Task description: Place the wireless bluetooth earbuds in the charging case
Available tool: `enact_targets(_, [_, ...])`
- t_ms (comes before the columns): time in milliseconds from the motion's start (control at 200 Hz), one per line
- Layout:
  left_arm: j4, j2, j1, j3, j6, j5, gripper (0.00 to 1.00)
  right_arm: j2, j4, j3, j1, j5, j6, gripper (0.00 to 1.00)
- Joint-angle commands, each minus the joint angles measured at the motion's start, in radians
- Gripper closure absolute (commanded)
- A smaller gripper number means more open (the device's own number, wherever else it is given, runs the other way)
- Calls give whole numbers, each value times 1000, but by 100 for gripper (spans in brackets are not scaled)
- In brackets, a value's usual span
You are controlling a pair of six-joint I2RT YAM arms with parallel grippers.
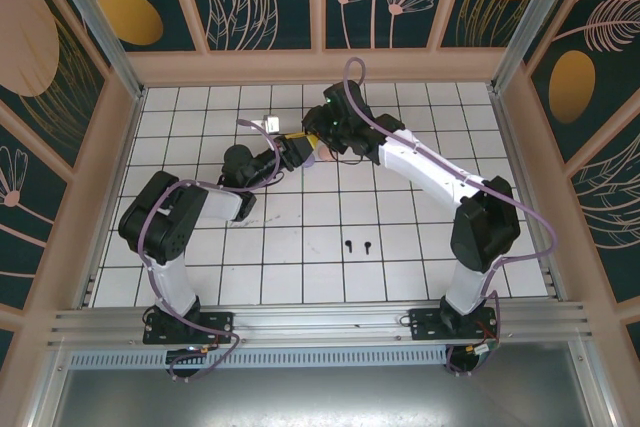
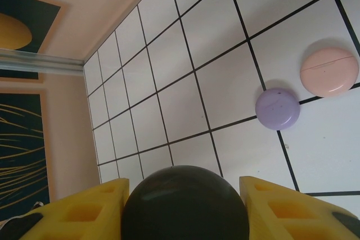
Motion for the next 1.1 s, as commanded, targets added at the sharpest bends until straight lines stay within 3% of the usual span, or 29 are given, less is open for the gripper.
enact_targets(0, [67, 15, -5, 24, -9, -14, 53, -50, 24, -9, 12, 25, 12, 66])
enact_targets(350, [118, 32, -5, 24, -35, -16, 59, -69, 34, -38, 17, 27, 22, 67])
enact_targets(701, [151, 32, -5, -1, -51, -8, 59, -66, 44, -34, 17, 39, 29, 67])
enact_targets(866, [162, 37, -5, -6, -56, -1, 67, -62, 48, -29, 18, 37, 32, 67])
enact_targets(1096, [160, 46, -6, -5, -59, 9, 63, -59, 52, -29, 20, 37, 32, 67])
